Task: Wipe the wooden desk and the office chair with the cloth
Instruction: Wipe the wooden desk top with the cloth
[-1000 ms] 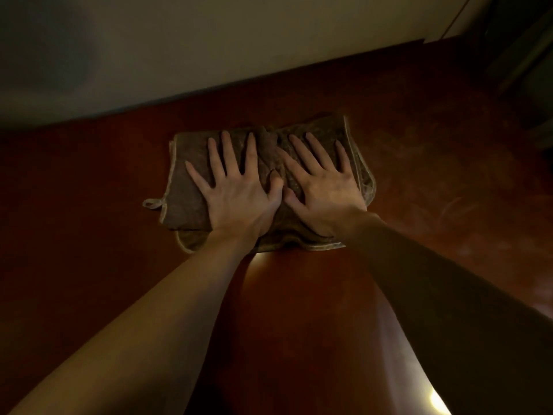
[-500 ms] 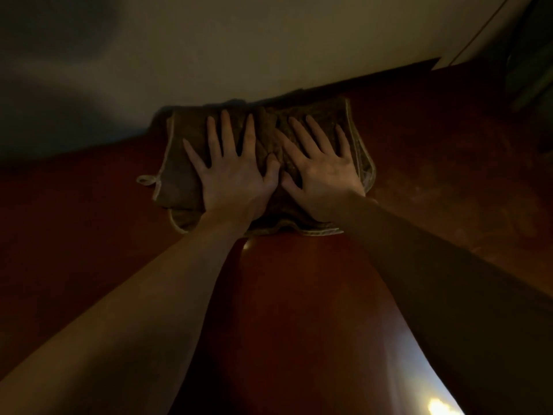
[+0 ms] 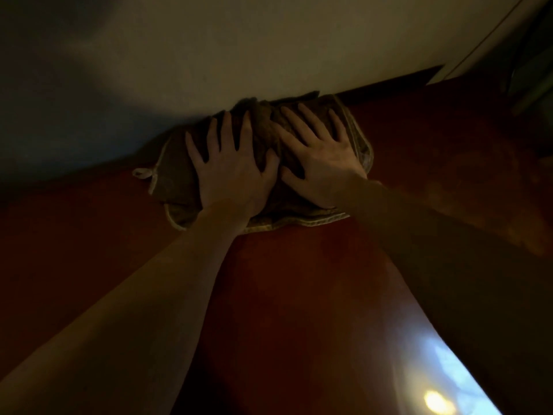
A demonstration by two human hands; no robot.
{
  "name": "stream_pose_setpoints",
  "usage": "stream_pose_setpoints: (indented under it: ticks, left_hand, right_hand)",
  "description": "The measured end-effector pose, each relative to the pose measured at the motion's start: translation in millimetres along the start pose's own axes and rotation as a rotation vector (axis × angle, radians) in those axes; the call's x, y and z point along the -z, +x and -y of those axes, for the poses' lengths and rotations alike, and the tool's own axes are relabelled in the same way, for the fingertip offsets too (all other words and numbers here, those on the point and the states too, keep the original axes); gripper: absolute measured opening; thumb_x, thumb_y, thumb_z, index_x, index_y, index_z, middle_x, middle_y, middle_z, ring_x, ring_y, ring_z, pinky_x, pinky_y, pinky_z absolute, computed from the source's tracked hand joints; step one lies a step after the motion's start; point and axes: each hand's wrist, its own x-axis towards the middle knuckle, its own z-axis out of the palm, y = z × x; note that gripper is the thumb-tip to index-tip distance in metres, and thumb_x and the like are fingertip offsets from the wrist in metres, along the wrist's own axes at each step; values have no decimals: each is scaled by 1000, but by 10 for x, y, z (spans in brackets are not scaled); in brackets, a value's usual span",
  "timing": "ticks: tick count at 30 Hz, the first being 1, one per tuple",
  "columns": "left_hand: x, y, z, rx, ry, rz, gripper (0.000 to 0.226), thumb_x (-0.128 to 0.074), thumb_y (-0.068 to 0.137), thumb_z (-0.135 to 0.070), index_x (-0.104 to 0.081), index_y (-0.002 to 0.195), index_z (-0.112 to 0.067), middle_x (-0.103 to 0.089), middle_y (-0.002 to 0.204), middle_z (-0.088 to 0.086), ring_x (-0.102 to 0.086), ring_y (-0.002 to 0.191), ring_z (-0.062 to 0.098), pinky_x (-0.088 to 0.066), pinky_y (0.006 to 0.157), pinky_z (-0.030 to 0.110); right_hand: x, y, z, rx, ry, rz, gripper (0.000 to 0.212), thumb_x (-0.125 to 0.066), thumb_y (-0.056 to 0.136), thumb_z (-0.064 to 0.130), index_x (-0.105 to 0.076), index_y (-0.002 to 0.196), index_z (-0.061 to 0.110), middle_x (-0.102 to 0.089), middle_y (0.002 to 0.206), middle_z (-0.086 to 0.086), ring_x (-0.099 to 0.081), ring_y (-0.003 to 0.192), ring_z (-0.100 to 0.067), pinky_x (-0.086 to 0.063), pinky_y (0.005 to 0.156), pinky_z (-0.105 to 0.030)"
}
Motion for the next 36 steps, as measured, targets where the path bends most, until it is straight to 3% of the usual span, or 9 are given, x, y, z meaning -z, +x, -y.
stream_pose_setpoints:
  ticks: [5, 13, 20, 36]
  left_hand:
    - [-14, -40, 0, -12, 3, -47, 78, -17, 97, -61, -25, 162, -18, -30, 165, 13, -25, 152, 32, -6, 122, 66]
    - [-73, -224, -23, 0, 11, -39, 77, -8, 99, -64, -6, 165, -25, -6, 172, 8, -1, 159, 27, 4, 123, 63]
    - [-76, -650, -41, 11, 39, -41, 81, -6, 95, -68, -7, 165, -26, -4, 172, 10, 0, 159, 28, 2, 123, 64]
    - [-63, -2540, -387, -75, 35, 32, 85, -10, 92, -74, -2, 165, -30, 0, 173, 7, 5, 159, 27, 5, 123, 63]
  right_hand:
    - [-9, -27, 8, 2, -6, -29, 81, -12, 91, 69, -7, 164, 34, -3, 173, 2, 4, 159, -20, 1, 126, -59]
    - [-23, -198, 53, -37, -13, -23, 83, -8, 89, 70, -1, 164, 35, 3, 173, 2, 9, 159, -20, 4, 126, -58]
    - [-124, -618, 205, -40, -6, -31, 78, -22, 97, 67, -2, 165, 34, 2, 174, 0, 8, 159, -22, 3, 125, -60]
    - [-488, -2774, 741, -137, 70, -69, 77, -22, 99, 69, -2, 165, 34, 1, 174, 1, 9, 159, -22, 3, 125, -60]
